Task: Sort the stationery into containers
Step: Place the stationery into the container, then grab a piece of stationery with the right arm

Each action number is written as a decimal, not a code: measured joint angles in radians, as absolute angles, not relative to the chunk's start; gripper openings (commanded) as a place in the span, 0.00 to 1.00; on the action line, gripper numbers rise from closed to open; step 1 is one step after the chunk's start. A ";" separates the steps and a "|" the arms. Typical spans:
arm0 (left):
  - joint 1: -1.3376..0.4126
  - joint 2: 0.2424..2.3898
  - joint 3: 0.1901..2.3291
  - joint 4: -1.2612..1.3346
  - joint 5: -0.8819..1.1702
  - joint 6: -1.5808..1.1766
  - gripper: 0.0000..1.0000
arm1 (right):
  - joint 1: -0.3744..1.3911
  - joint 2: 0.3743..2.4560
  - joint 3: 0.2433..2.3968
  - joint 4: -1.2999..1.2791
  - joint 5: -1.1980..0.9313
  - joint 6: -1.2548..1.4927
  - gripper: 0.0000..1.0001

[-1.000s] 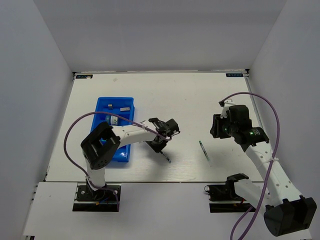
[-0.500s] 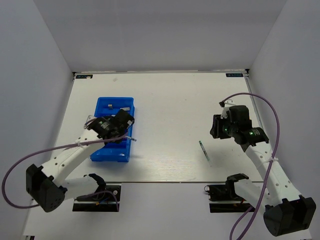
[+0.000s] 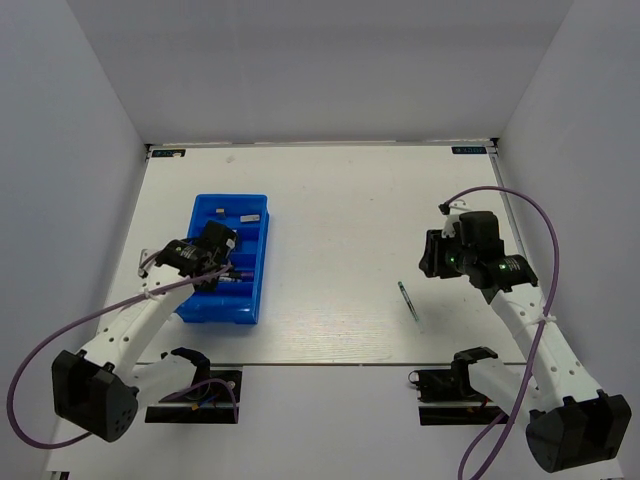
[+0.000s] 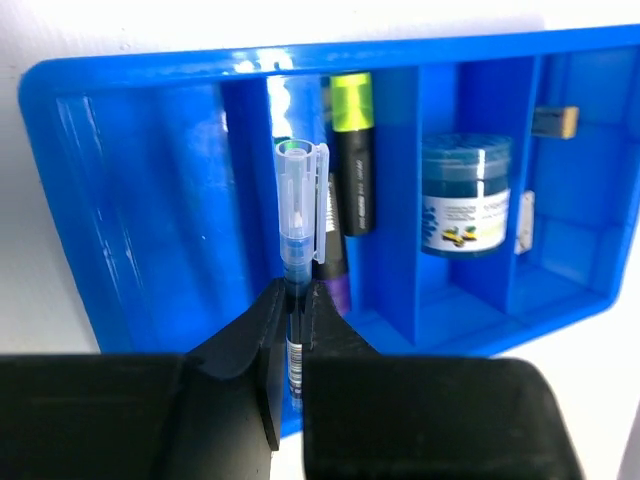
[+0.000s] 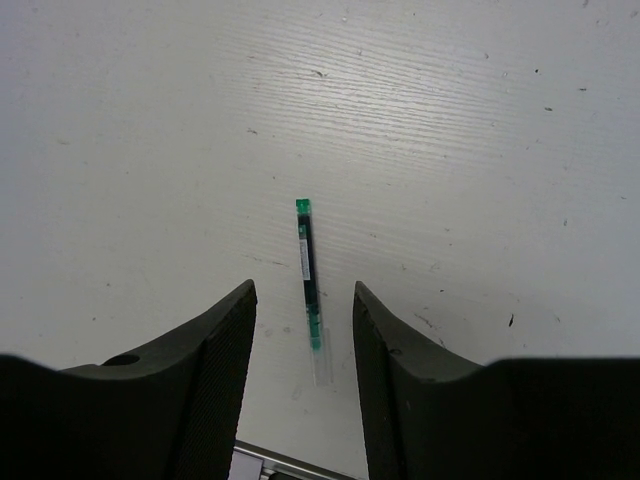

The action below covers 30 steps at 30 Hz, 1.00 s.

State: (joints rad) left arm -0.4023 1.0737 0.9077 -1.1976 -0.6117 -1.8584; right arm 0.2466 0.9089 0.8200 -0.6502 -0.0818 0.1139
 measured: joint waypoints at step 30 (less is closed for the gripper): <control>-0.430 1.146 0.923 -1.053 -0.565 -1.560 0.13 | 0.249 1.180 0.822 -0.699 -0.265 -0.034 0.49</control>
